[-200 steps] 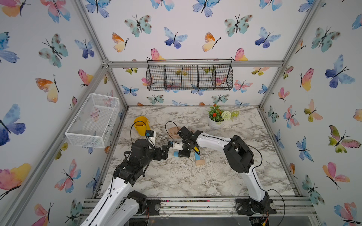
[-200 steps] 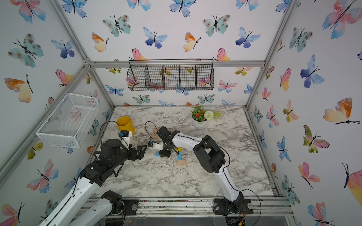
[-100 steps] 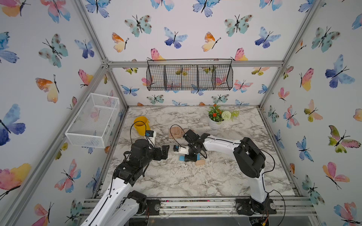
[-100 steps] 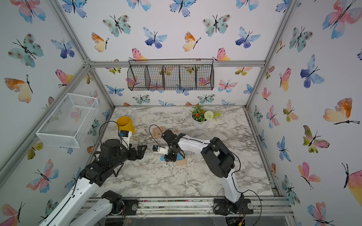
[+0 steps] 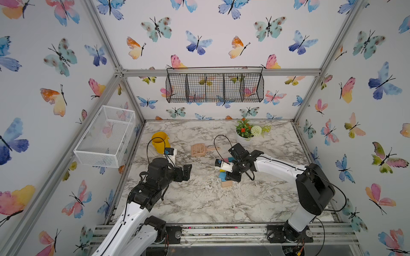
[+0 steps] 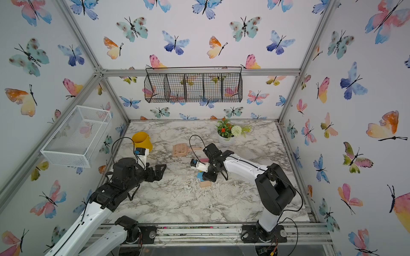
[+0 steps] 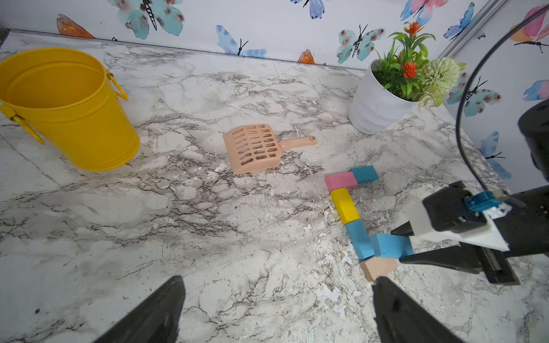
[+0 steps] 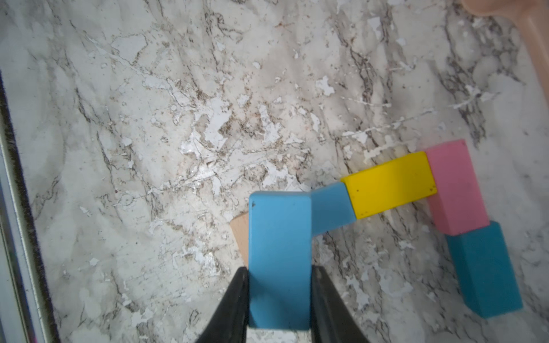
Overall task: Assemble the letter c with building blocks
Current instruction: Assemble the building block at the center of the board.
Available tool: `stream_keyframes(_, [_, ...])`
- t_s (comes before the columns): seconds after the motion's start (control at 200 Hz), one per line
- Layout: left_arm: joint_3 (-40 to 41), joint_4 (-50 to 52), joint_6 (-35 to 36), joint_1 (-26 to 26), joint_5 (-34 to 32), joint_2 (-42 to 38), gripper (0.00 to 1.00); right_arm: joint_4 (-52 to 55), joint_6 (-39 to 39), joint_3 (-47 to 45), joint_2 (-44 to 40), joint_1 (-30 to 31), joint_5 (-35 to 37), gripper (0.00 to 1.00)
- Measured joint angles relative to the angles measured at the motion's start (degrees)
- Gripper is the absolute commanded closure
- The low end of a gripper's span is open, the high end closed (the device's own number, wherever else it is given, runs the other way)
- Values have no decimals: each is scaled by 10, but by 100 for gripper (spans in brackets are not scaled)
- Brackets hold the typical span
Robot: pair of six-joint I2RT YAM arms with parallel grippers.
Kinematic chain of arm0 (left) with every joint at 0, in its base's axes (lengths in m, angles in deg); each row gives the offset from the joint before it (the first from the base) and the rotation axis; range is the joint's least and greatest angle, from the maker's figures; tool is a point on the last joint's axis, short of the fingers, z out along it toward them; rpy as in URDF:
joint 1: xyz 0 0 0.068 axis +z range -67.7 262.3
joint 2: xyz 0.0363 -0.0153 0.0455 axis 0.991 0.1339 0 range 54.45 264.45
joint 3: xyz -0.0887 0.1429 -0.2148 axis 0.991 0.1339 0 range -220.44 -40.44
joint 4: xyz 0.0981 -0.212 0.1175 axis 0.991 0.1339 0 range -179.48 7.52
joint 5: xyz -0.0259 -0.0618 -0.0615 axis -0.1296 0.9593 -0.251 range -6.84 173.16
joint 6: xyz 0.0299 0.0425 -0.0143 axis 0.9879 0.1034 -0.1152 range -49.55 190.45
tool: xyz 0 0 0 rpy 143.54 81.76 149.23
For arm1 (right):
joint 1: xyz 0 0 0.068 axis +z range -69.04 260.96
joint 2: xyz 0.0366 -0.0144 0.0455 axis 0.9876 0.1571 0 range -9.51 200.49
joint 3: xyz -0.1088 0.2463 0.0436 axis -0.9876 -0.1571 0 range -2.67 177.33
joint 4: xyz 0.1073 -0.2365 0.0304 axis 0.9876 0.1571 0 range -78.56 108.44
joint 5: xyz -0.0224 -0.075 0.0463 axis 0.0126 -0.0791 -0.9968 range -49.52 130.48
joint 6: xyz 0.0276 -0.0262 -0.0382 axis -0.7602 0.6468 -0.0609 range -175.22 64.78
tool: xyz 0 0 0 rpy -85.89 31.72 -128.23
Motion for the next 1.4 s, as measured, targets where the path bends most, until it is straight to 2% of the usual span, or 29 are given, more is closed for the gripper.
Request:
stream_keyframes(0.29, [0, -1, 0, 0, 7, -1, 1, 28, 24, -13, -45, -50, -3, 71])
stream_keyframes(0.621, [10, -5, 2, 0, 21, -16, 1, 27, 86, -147, -146, -72, 25, 70])
stream_keyframes(0.761, [10, -6, 4, 0, 23, -19, 1, 27, 113, -170, -173, -72, 32, 71])
stream_keyframes(1.401, [10, -7, 5, 0, 30, -24, 1, -3, 204, -153, -107, -81, 43, 70])
